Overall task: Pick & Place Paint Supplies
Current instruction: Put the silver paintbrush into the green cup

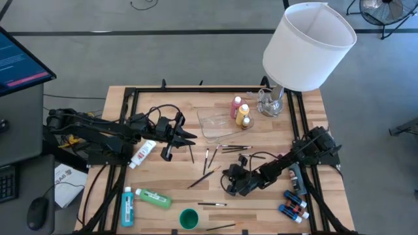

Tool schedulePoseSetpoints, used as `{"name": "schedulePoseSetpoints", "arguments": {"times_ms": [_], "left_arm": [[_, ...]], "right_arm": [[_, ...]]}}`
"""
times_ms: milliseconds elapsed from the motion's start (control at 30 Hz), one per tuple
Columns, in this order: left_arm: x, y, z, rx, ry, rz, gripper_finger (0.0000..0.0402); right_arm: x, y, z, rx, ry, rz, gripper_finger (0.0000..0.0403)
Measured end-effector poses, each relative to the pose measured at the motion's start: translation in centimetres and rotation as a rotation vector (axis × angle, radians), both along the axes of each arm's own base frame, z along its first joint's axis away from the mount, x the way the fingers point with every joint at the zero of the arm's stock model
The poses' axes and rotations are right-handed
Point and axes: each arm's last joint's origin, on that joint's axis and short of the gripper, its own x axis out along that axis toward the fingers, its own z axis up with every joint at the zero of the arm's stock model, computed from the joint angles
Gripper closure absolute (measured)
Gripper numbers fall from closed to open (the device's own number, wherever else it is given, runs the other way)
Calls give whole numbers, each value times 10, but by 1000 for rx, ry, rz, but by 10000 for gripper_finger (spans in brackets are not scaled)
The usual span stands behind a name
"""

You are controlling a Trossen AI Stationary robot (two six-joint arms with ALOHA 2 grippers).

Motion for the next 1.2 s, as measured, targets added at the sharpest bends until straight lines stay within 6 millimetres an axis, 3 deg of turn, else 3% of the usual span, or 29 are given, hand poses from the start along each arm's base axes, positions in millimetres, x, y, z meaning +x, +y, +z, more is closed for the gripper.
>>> {"name": "schedulePoseSetpoints", "arguments": {"times_ms": [367, 533, 967, 1200], "left_arm": [[0, 0, 0, 0, 0, 0, 401], [0, 0, 0, 0, 0, 0, 401], [0, 0, 0, 0, 1, 0, 401], [-6, 0, 4, 2, -2, -6, 401]], "right_arm": [[0, -2, 8, -15, 3, 34, 401], [-2, -5, 26, -58, 11, 92, 402], [1, -9, 80, -171, -172, 86, 403], [9, -2, 110, -200, -387, 142, 403]]}}
